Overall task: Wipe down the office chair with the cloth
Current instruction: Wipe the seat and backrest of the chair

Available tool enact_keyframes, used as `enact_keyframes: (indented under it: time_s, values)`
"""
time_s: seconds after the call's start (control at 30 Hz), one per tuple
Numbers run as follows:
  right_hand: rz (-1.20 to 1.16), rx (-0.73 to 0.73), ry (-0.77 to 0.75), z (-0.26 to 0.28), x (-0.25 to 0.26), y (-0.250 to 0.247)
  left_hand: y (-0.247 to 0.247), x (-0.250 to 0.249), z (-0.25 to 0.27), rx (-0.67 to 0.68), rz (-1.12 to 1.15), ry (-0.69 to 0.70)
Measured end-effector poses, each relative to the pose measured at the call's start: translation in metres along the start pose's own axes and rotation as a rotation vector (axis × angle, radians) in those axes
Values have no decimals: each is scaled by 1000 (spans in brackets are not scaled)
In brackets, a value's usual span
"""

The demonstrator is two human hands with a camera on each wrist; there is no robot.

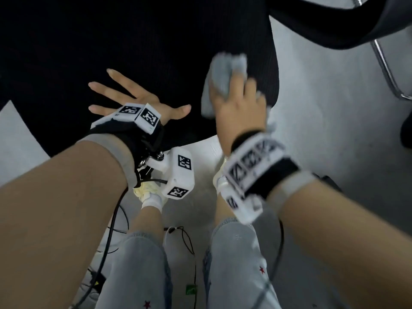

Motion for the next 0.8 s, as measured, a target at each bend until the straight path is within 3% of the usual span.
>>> enact_keyframes:
  time_s: [0.1, 0.2, 0.3, 0.37, 0.47, 0.57, 0.8]
  values:
    - [13, 104, -137, 48, -5, 25, -17, 2, 5, -253, -2, -7]
    - [-33, 32, -136, 17, -9, -3, -17, -1, 5, -252, -23, 1]
    - [-195, 7, 138, -51, -25, -30, -15, 1, -3, -273, -29, 35]
    - [-222, -32, 236, -68, -29, -42, -23, 1, 0, -386, -32, 51]
    - [-205, 73, 204, -41, -27, -24, -11, 5, -5, -299, -33, 43]
    - [-188, 113, 161, -1, -32, -8, -23, 10, 3, -475, -68, 23]
    - [-259, 63, 228, -68, -27, -37, -29, 6, -2, -523, -59, 75]
Point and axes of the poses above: each hand's wrist, its own z-axis away from the middle knuckle, its own y-axis out of the palm, x = y × z, the point moved 9 cm from there along -z, towards the middle knuckle, and after that the axes turned 10 degrees about y, right-handed, at the moved point
